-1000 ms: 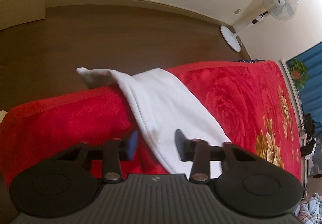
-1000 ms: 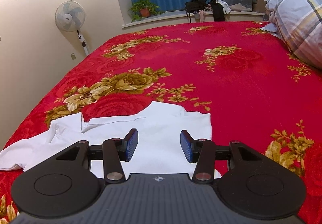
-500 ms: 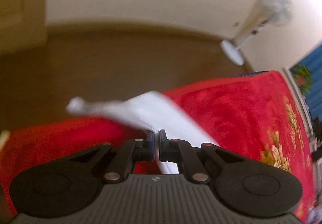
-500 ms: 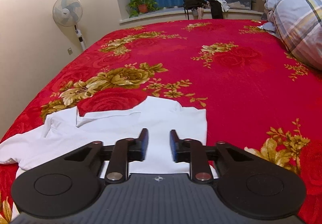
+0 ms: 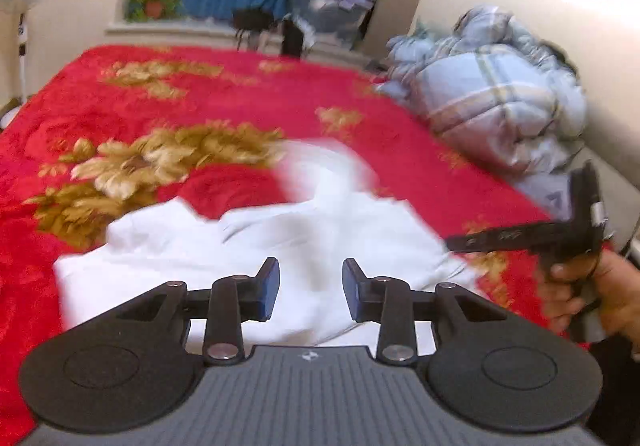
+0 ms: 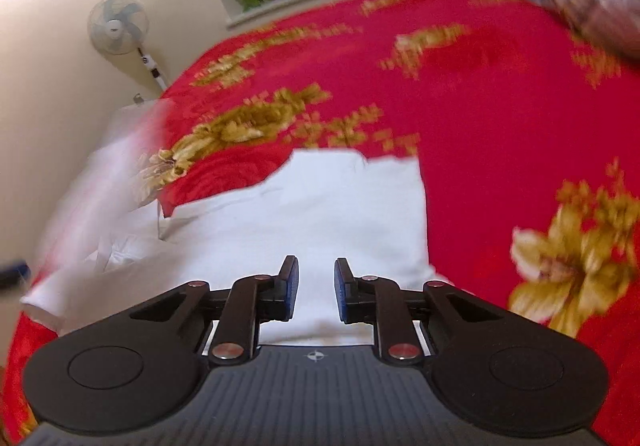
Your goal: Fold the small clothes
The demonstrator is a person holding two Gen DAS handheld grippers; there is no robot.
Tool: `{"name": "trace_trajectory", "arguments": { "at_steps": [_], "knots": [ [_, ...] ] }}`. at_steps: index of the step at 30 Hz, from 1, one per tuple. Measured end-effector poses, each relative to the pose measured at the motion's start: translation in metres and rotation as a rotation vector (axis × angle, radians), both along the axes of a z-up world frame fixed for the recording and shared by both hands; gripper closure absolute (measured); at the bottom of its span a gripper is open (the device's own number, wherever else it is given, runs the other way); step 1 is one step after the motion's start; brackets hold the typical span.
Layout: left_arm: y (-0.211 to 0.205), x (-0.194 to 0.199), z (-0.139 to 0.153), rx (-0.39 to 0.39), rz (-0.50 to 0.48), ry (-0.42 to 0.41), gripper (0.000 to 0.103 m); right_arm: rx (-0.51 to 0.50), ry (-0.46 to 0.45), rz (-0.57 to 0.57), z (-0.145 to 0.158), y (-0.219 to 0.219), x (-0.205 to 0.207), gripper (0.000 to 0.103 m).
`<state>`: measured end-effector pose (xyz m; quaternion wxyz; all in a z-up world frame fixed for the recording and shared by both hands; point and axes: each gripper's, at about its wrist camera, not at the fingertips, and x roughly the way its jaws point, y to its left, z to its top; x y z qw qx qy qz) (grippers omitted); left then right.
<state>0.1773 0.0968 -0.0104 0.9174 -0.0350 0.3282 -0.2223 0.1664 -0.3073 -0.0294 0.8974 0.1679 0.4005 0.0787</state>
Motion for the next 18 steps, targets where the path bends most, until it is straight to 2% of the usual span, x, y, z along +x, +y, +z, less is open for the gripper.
{"name": "trace_trajectory", "arguments": {
  "at_steps": [4, 7, 10, 11, 13, 15, 18],
  "knots": [
    [0.045, 0.024, -0.019, 0.013, 0.232, 0.108, 0.066, 0.070, 0.058, -0.020, -0.012, -0.002, 0.004, 0.082],
    [0.071, 0.040, -0.033, 0.043, 0.358, 0.209, 0.066, 0.097, 0.068, -0.032, -0.015, -0.002, 0.007, 0.082],
    [0.087, 0.046, -0.042, 0.093, 0.384, 0.277, 0.067, 0.153, 0.081, -0.055, -0.020, -0.005, 0.016, 0.081],
    [0.086, 0.047, -0.047, 0.132, 0.380, 0.312, 0.067, 0.169, 0.091, -0.066, -0.023, -0.007, 0.020, 0.080],
    [0.086, 0.049, -0.062, 0.224, 0.363, 0.386, 0.067, 0.190, 0.103, -0.102, -0.025, -0.012, 0.030, 0.072],
    [0.081, 0.050, -0.065, 0.274, 0.340, 0.377, 0.067, 0.217, 0.121, -0.131, -0.031, -0.017, 0.041, 0.066],
    [0.091, 0.051, -0.062, 0.230, 0.348, 0.376, 0.066, 0.201, 0.117, -0.158, -0.038, -0.020, 0.056, 0.058]
  ]
}}
